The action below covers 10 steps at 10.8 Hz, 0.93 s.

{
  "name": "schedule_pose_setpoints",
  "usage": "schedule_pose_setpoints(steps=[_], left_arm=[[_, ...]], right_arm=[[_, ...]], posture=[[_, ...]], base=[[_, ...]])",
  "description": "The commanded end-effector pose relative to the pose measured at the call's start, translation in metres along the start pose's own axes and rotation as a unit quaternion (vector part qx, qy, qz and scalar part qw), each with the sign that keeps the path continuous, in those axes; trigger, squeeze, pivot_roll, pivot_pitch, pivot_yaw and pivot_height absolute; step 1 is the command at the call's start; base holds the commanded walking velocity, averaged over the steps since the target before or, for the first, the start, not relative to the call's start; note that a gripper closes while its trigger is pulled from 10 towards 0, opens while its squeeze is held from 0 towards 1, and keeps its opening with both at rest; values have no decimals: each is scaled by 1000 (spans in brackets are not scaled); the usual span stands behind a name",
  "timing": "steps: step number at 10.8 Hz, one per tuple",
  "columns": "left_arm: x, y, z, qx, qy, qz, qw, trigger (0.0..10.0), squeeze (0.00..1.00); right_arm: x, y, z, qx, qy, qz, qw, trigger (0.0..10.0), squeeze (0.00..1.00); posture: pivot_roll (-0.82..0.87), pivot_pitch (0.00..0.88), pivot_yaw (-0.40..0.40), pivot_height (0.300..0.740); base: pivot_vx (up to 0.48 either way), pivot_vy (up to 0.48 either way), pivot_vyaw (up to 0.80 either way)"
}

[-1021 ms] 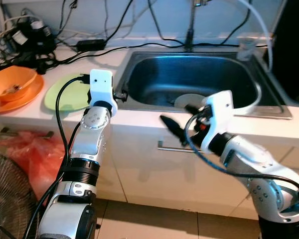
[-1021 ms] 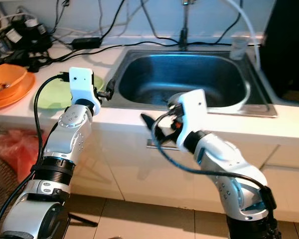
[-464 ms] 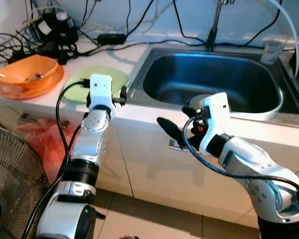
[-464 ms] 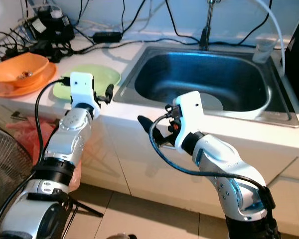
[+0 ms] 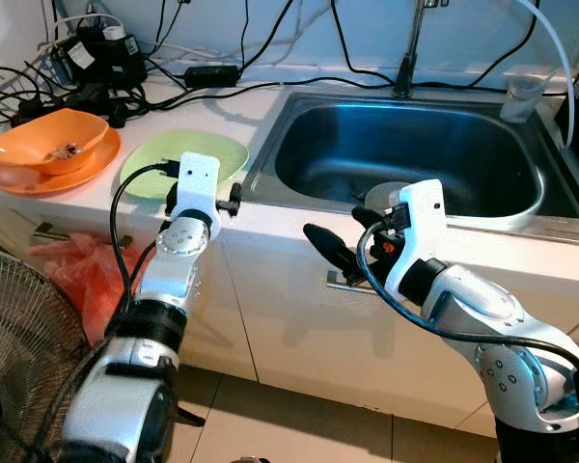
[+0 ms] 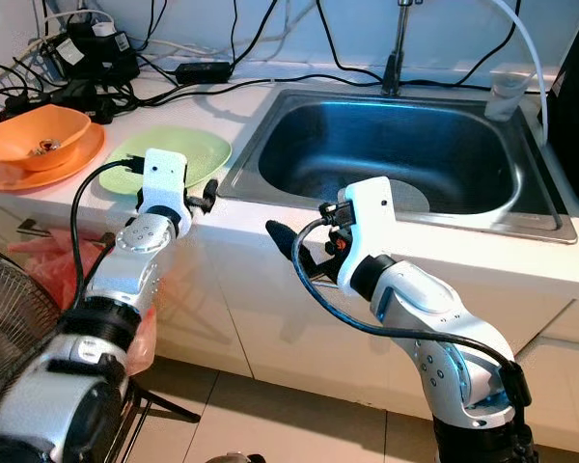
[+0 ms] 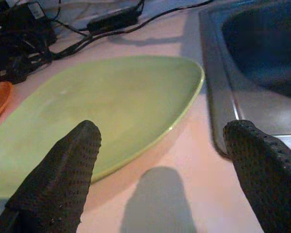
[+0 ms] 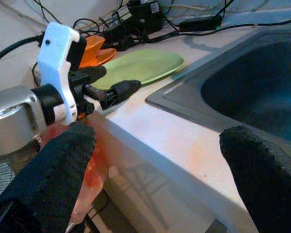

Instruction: Kitchen organization

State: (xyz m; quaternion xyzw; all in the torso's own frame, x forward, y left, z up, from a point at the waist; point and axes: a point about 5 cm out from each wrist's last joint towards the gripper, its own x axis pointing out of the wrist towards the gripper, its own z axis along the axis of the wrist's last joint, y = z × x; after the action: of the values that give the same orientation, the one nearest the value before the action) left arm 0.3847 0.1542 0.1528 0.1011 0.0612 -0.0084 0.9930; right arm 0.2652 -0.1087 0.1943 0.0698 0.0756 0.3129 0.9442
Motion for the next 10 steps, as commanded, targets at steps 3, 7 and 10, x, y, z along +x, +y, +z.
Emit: schedule_pose_setpoints(steps=[3,7,10], left_arm=[[7,6,3,55,6,-19,998,10000,0],[10,14,-7,125,35,-48,990,10000,0],[14,23,3,108,17,-19,994,10000,0]], right_arm=[[-5,9,3,-3,-1,13,1000,10000,0],[-10,16,0,4,2,12,1000,10000,0],[-10,15,-1,7,4,8,1000,10000,0]], posture=[[-98,41,82,740],[-98,75,94,740],[-100,79,93,740]], base=[[0,0,0],[0,0,0],[0,0,0]])
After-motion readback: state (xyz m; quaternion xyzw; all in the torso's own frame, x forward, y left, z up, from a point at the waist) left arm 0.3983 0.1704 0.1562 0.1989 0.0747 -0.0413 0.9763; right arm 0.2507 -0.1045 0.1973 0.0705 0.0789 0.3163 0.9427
